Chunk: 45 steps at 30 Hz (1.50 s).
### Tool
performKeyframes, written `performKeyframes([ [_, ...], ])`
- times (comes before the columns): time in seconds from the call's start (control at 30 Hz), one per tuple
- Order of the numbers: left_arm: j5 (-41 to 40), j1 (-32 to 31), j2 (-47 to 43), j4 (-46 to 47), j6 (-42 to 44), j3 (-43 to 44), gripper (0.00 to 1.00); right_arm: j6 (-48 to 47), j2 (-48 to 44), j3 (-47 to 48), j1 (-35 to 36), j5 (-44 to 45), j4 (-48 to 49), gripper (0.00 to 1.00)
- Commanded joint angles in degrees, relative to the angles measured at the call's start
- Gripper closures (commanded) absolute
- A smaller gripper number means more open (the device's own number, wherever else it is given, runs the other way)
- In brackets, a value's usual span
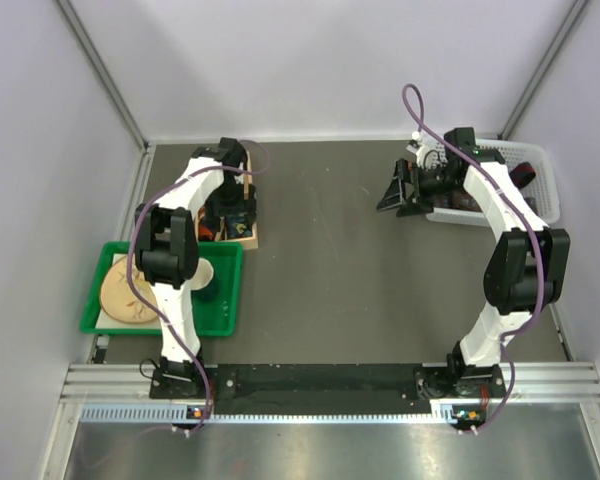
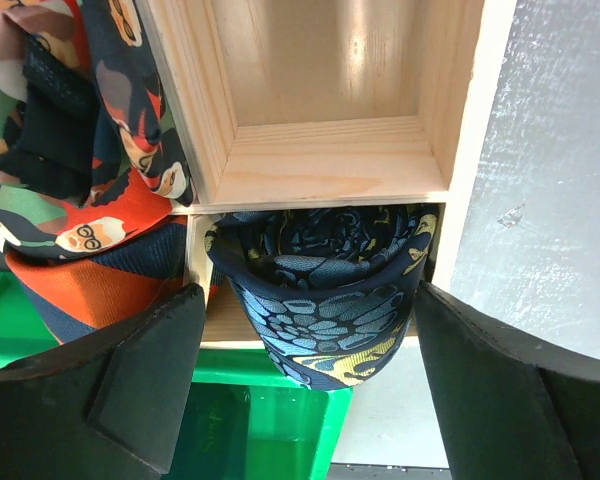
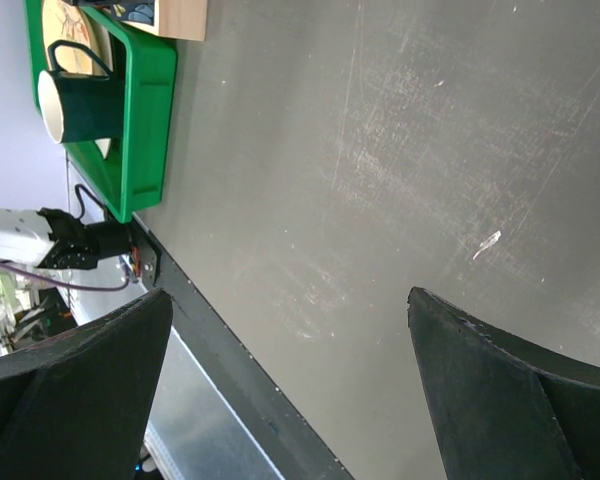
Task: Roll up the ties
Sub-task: Place the tie in the storage box, then reset both arms
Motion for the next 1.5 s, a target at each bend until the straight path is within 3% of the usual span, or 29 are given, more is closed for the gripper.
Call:
performKeyframes([
  [0.0, 1.2, -0.6, -4.0, 0.9, -0.1, 2.2, 0.09, 0.1, 0.2, 3.0, -0.1, -1.1, 0.9, 0.01],
  [0.4, -0.2, -3.6, -8.8, 2.8, 1.4, 6.1, 0.01, -0.6, -0.1, 3.5, -0.1, -1.7, 0.3, 0.01],
  [0.53, -1.7, -7.0, -11.1, 5.6, 6.5, 8.5, 0.01, -2.5, -0.7, 4.4, -0.1, -0.4, -0.1, 0.01],
  [0.67, -2.0, -11.8, -12.9, 14.2, 14.1, 10.4, 0.01, -4.1, -2.0, 5.6, -0.3, 2.7, -0.4, 0.01],
  [0.8, -2.0, -14.0, -14.0, 22.1, 21.9, 11.5, 0.01, -4.6, -6.1, 6.4, -1.5, 9.9, 2.9, 0.01],
  [1.0, -3.5, -14.1, -13.7, 29.8, 20.8, 12.2, 0.01, 3.4, -17.1, 0.0, -3.0, 27.5, 18.7, 0.01],
  [1.2, -1.2, -14.0, -9.3, 22.4, 16.1, 11.1, 0.01, -0.6, -20.1, -4.7, -5.3, 14.2, 14.1, 0.01],
  [1.47, 2.8, -14.0, -7.5, 19.5, 8.6, 2.0, 0.01, -0.6, -20.2, -17.6, -5.0, 13.1, 12.5, 0.01],
])
